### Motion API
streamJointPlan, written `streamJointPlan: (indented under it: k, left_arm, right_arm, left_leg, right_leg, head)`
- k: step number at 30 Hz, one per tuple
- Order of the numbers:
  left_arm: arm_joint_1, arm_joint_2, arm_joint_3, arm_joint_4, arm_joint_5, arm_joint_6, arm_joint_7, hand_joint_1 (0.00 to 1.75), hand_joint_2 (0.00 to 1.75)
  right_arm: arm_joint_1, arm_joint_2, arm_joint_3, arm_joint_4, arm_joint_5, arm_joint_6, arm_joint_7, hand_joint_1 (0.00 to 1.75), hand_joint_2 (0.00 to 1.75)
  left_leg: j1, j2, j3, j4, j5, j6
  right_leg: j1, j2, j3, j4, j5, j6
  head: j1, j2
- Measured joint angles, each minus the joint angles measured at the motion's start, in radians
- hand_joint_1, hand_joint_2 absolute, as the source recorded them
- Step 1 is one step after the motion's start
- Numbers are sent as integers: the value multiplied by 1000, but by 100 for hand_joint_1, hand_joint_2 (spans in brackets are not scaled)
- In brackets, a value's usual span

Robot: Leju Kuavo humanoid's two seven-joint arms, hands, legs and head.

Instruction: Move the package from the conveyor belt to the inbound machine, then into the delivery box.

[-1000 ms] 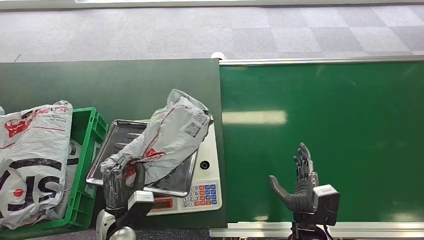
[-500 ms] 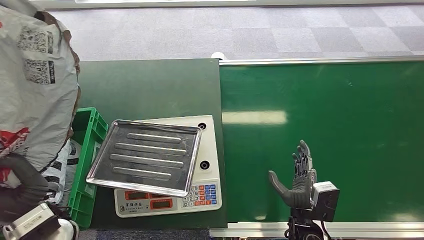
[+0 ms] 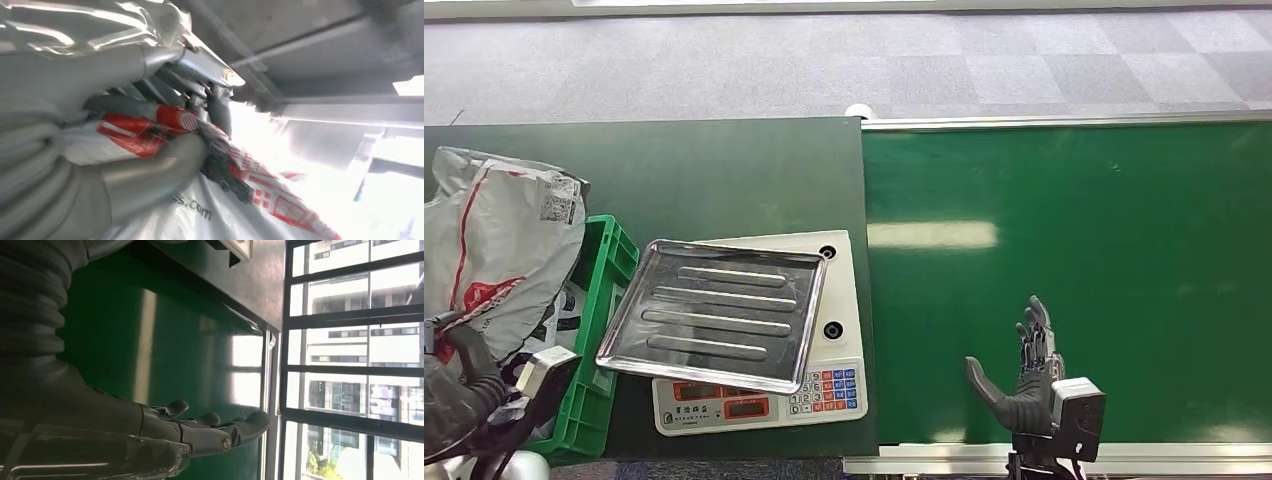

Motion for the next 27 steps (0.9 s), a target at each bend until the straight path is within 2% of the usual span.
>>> streamJointPlan:
  k: [3, 6, 8, 10, 11, 14, 19, 21, 27]
  left_arm:
    - [17, -2, 6, 60, -108, 0, 155, 175, 175]
    - [38, -4, 9, 110, -152, 0, 242, 147, 175]
    - [47, -5, 18, 122, -136, 0, 242, 72, 175]
    - [51, -5, 35, 122, -100, 0, 215, 6, 175]
    - [51, -5, 46, 118, -78, 1, 195, 0, 175]
    - [46, -4, 87, 95, -1, 1, 99, 0, 175]
    - [-3, -4, 194, 45, 233, 1, -167, 0, 175]
    - [-12, -3, 220, 11, 295, 1, -201, 0, 175]
    - [-20, -3, 232, -101, 417, 1, -208, 0, 175]
  right_arm:
    - [0, 5, -13, -9, 13, 18, 10, 0, 175]
    - [1, 10, -26, -15, 24, 36, 15, 0, 175]
    - [1, 13, -31, -16, 30, 44, 16, 0, 175]
    - [1, 16, -35, -16, 35, 49, 16, 0, 175]
    - [1, 17, -36, -16, 36, 50, 16, 0, 175]
    - [0, 19, -39, -16, 38, 52, 16, 0, 175]
    - [0, 21, -40, -15, 38, 53, 14, 0, 175]
    - [-1, 20, -40, -13, 37, 53, 10, 0, 175]
    - [-1, 20, -34, -3, 30, 51, 0, 0, 175]
  left_leg:
    - [0, 0, 0, 0, 0, 0]
    - [0, 0, 0, 0, 0, 0]
    - [0, 0, 0, 0, -1, 0]
    - [0, 0, 0, 0, -1, 0]
    - [0, 0, 0, 0, -1, 0]
    - [0, -1, 0, 0, -1, 0]
    - [0, 0, 0, 0, 0, 0]
    - [0, -1, 0, 0, 0, 0]
    - [0, -2, 0, 0, -1, 0]
  right_leg:
    - [0, 0, 0, 0, 0, 0]
    - [0, 0, 0, 0, 0, 0]
    - [0, 0, 0, 0, 0, 0]
    - [0, 0, 0, 0, 0, 0]
    - [0, 0, 0, 0, 0, 0]
    - [0, 0, 0, 0, 0, 0]
    - [0, 0, 1, 0, 0, 0]
    - [0, 0, 0, 0, 0, 0]
    - [0, -1, 1, 0, 0, 0]
  head:
    - [0, 0]
    - [0, 0]
    - [0, 0]
    - [0, 0]
    - [0, 0]
    - [0, 0]
    - [0, 0]
    - [0, 0]
    - [0, 0]
